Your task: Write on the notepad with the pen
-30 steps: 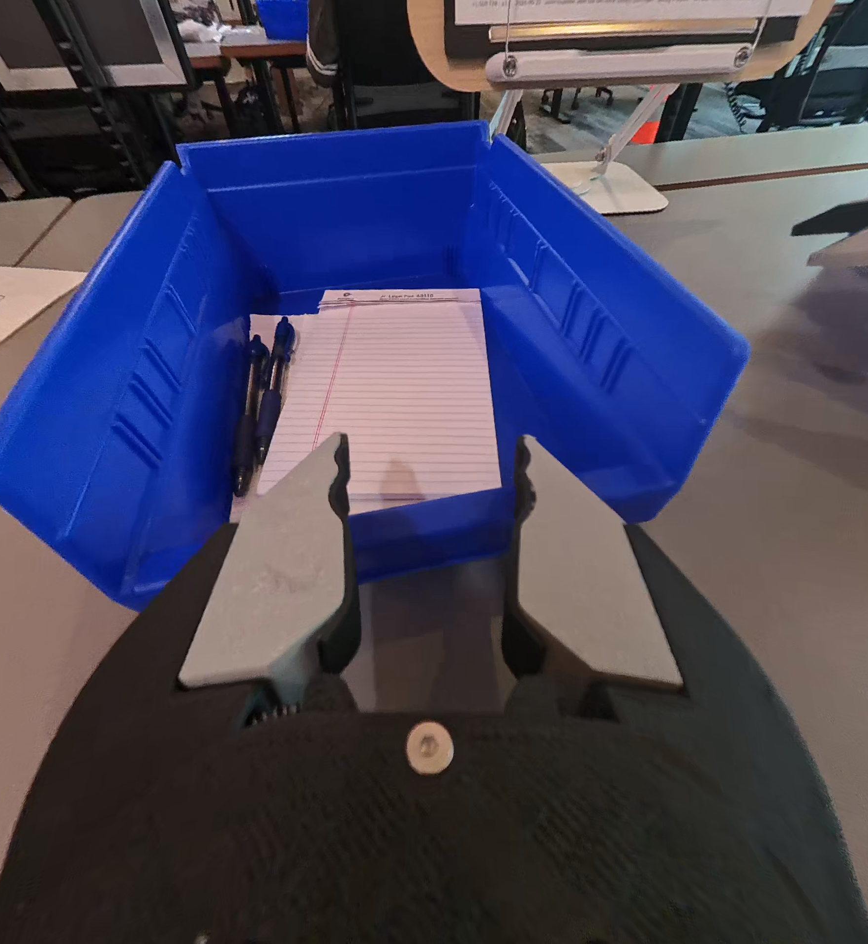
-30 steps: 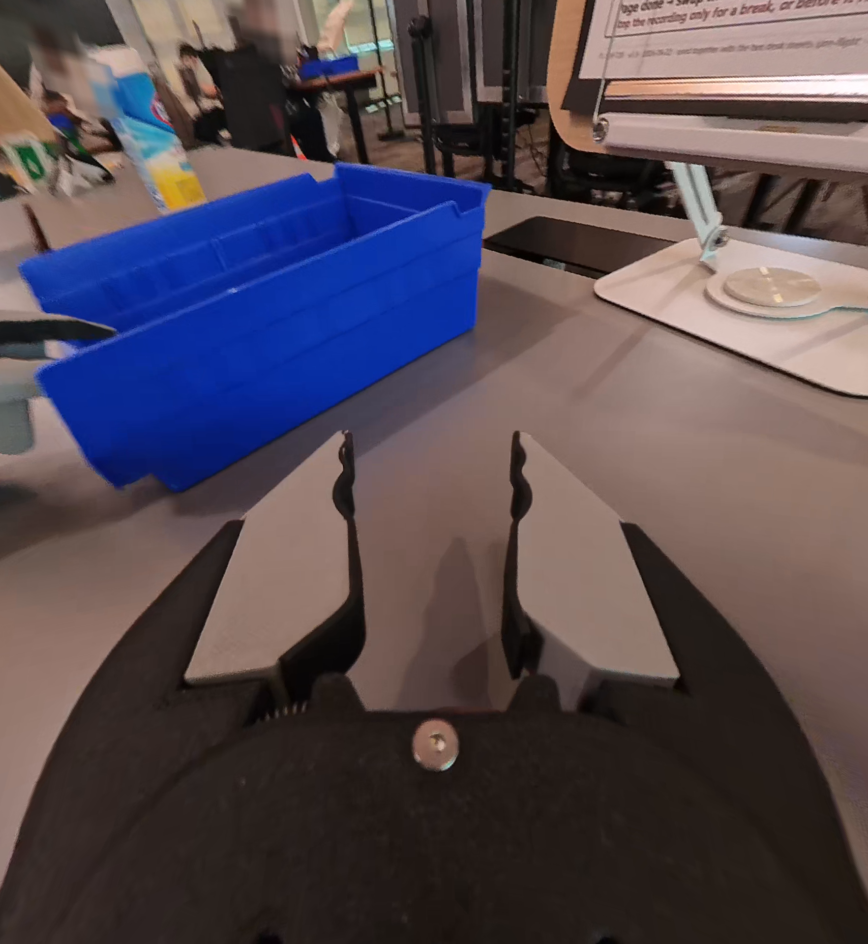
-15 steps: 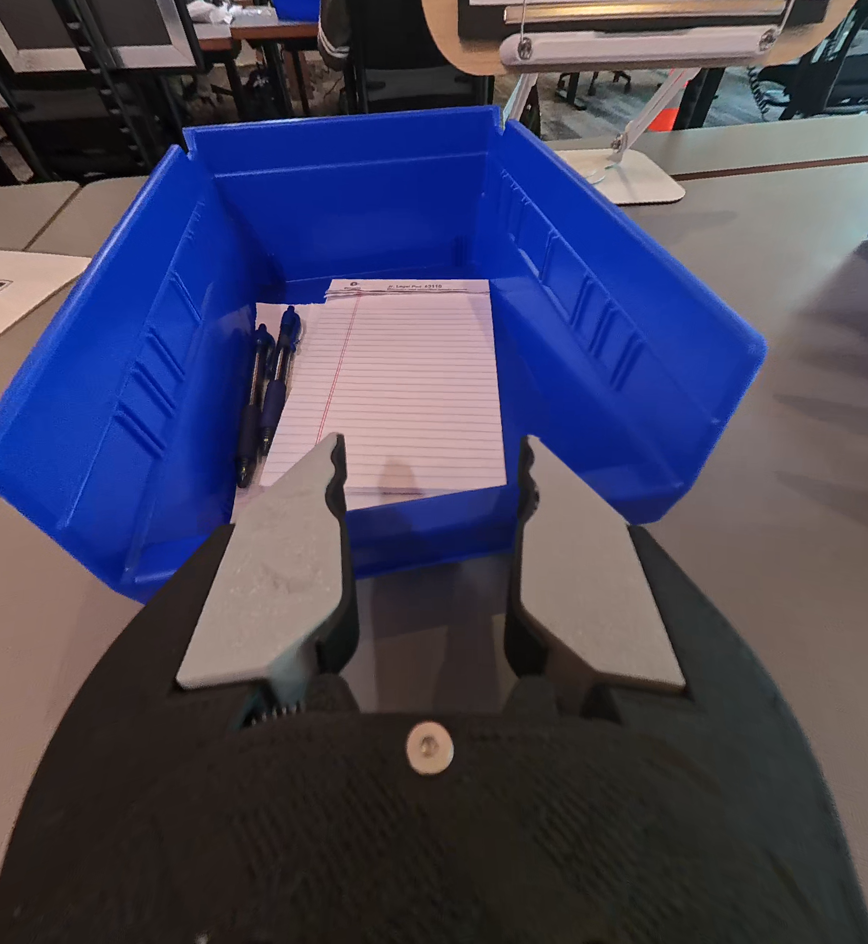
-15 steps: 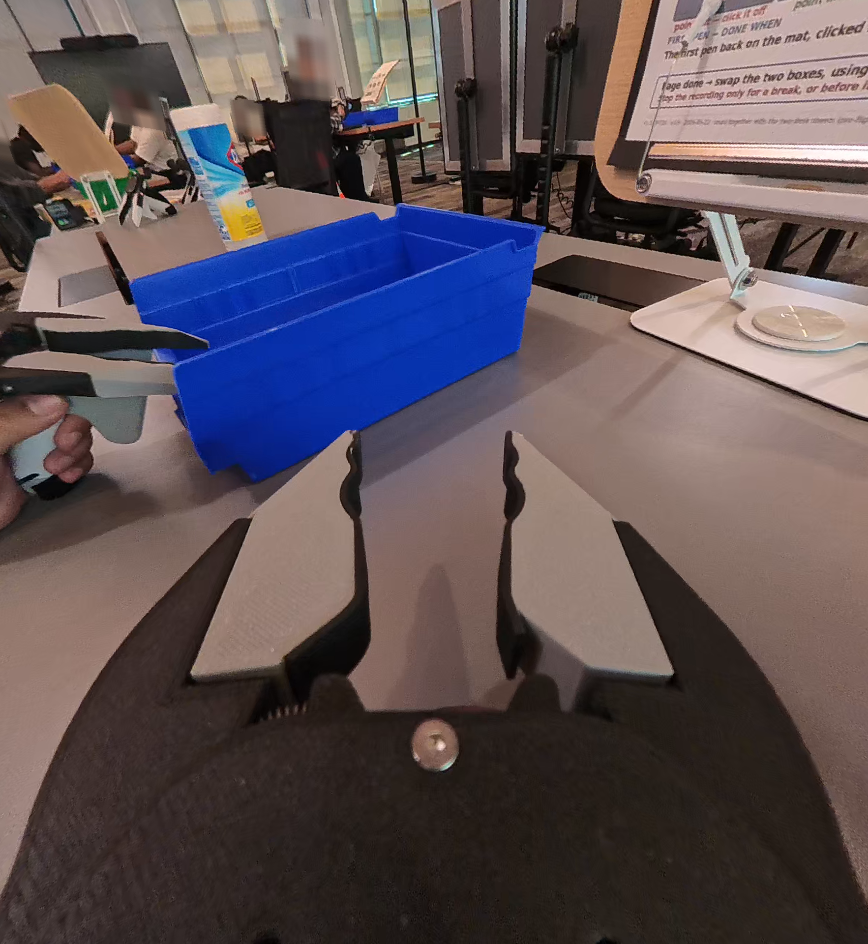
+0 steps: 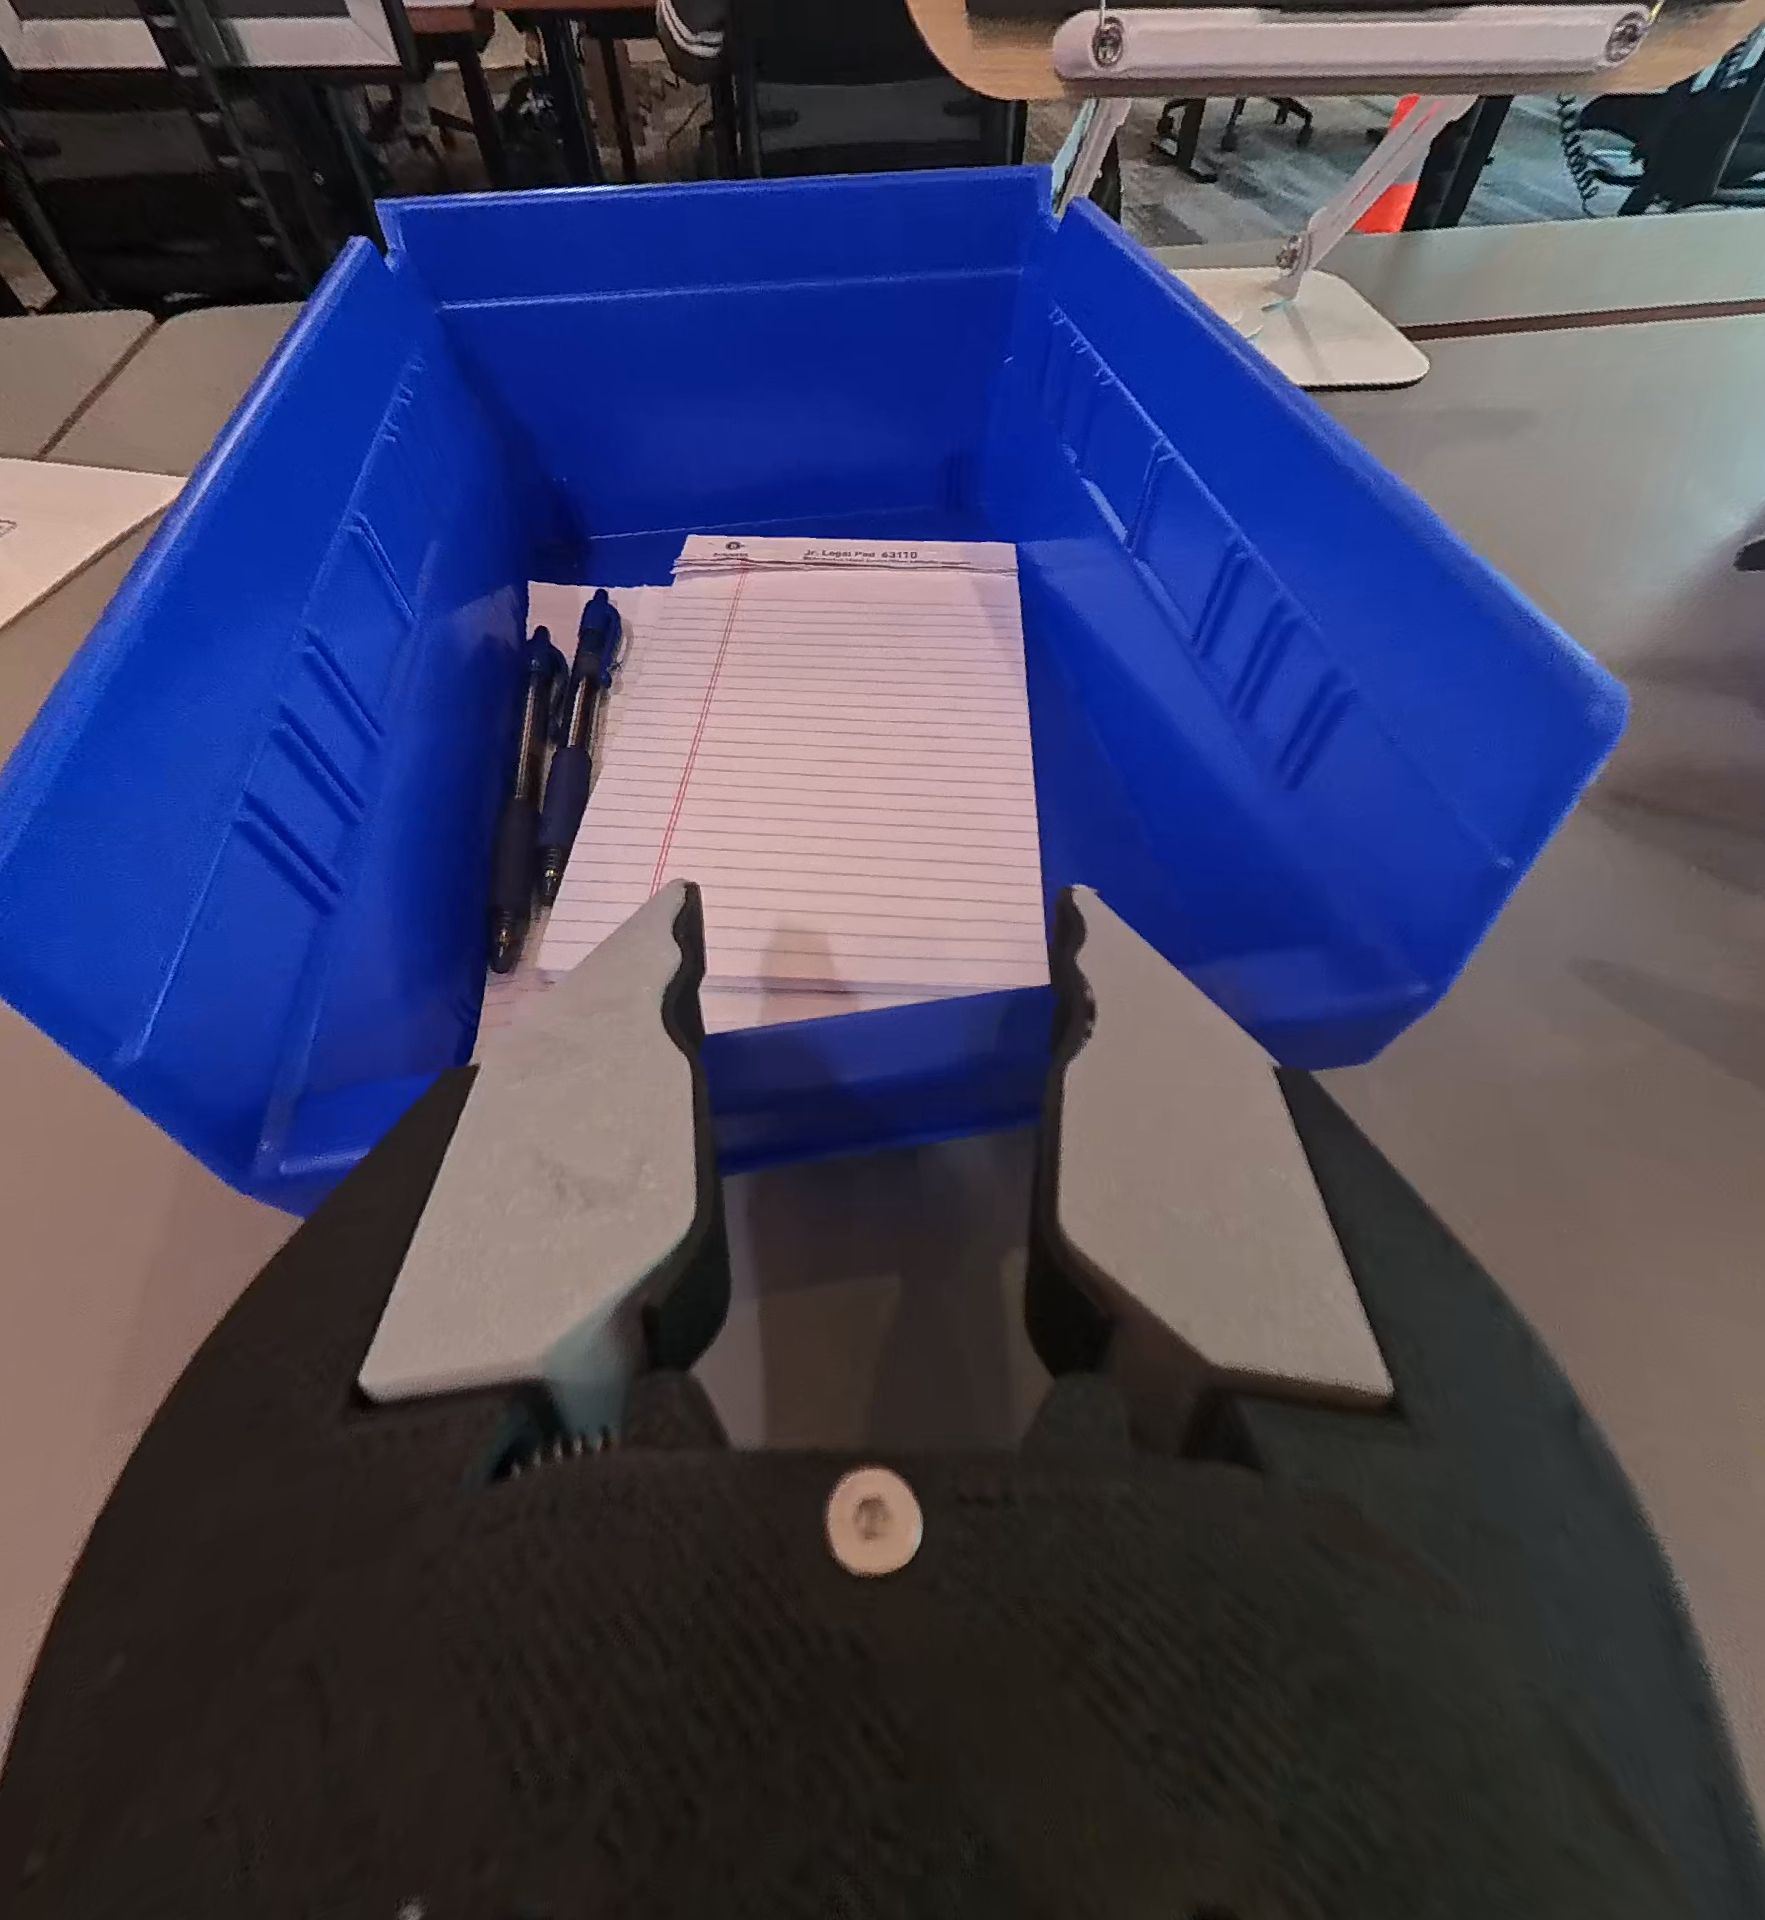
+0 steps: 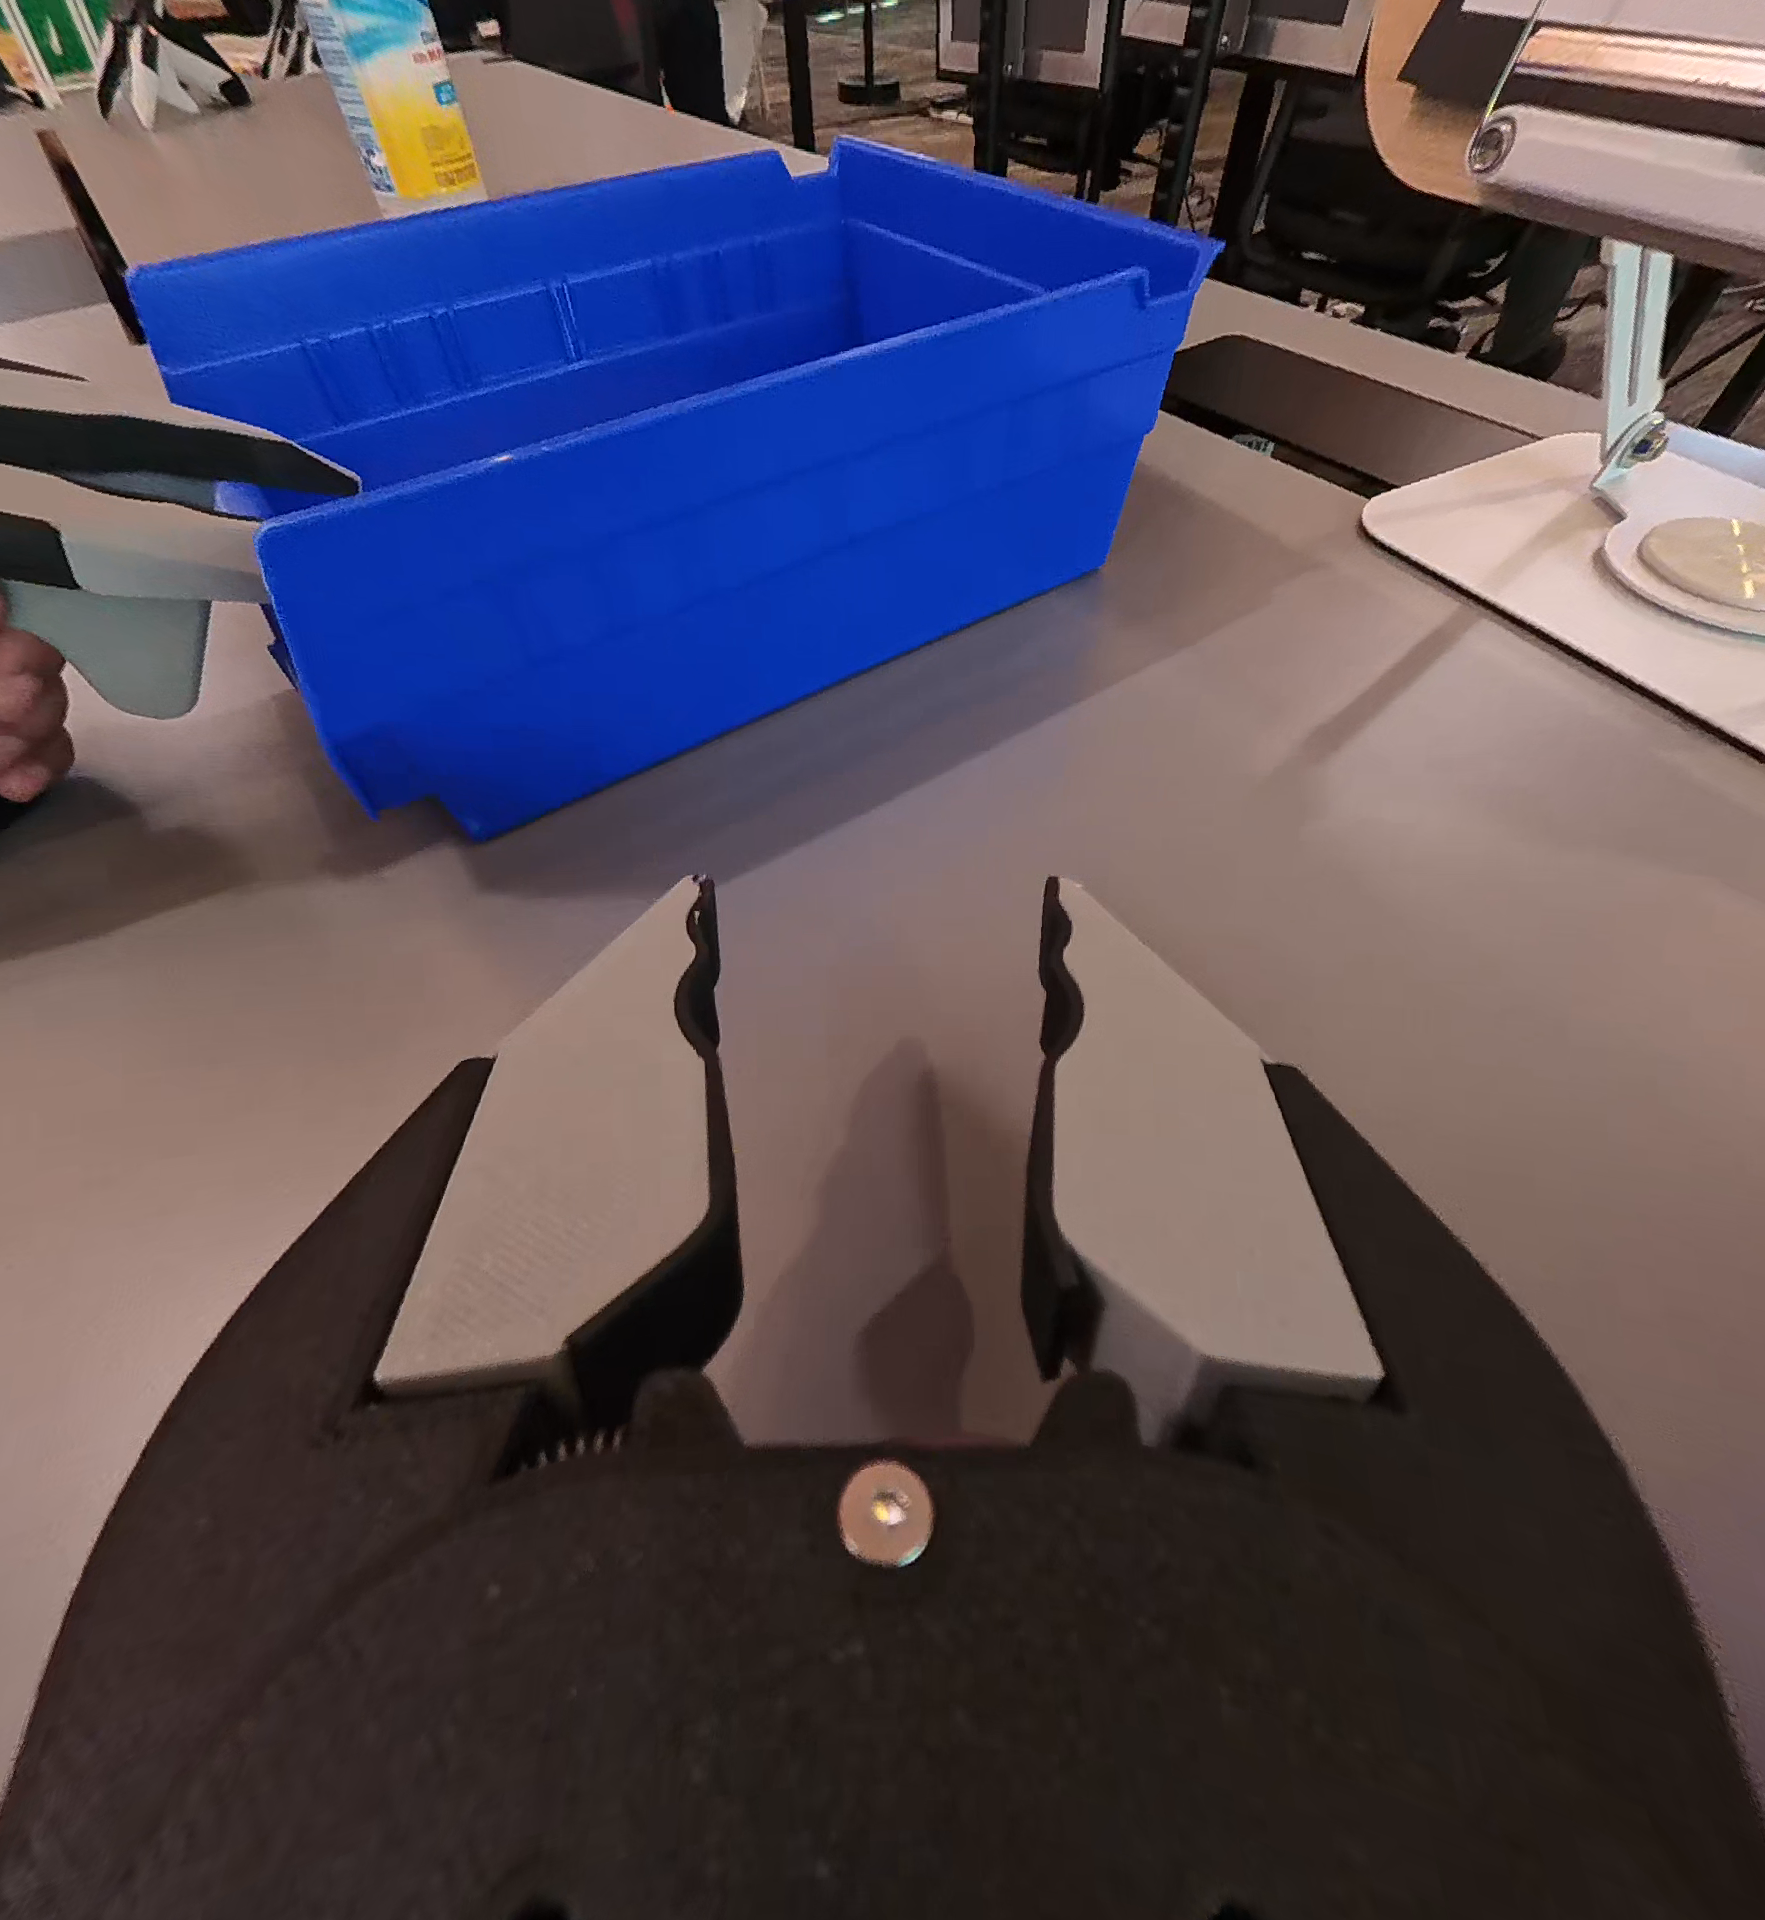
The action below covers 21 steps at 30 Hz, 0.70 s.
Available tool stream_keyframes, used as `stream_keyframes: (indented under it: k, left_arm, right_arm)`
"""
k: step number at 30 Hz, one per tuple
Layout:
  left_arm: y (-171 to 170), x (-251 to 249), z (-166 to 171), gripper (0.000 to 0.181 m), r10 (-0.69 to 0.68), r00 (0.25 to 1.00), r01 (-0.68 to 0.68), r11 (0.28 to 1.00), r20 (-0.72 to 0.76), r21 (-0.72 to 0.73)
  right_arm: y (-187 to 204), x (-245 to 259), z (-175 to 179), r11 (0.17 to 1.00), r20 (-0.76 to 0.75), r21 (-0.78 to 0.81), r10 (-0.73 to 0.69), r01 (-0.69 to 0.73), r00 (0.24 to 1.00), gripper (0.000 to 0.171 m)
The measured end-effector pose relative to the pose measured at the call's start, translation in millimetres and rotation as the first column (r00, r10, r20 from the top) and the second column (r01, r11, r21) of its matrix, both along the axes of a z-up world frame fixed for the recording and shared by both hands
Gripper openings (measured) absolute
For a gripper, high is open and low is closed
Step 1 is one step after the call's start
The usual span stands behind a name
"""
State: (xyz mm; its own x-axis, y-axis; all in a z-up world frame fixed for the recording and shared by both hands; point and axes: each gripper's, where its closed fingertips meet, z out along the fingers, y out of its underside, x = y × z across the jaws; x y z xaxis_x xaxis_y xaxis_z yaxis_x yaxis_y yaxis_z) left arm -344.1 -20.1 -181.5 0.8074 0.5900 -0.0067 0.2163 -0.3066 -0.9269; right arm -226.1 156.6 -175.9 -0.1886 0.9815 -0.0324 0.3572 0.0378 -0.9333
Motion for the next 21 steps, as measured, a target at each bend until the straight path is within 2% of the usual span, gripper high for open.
stream_keyframes:
  k: [21]
  left_arm:
    - [1.8, 0.6, -3.0, 0.066, 0.000, 1.000, -0.001, 0.999, -0.016, -0.038]
  right_arm:
    - [-6.9, -2.3, -7.0, 0.999, 0.027, 0.007, 0.034, -0.034, 0.999, 0.060]
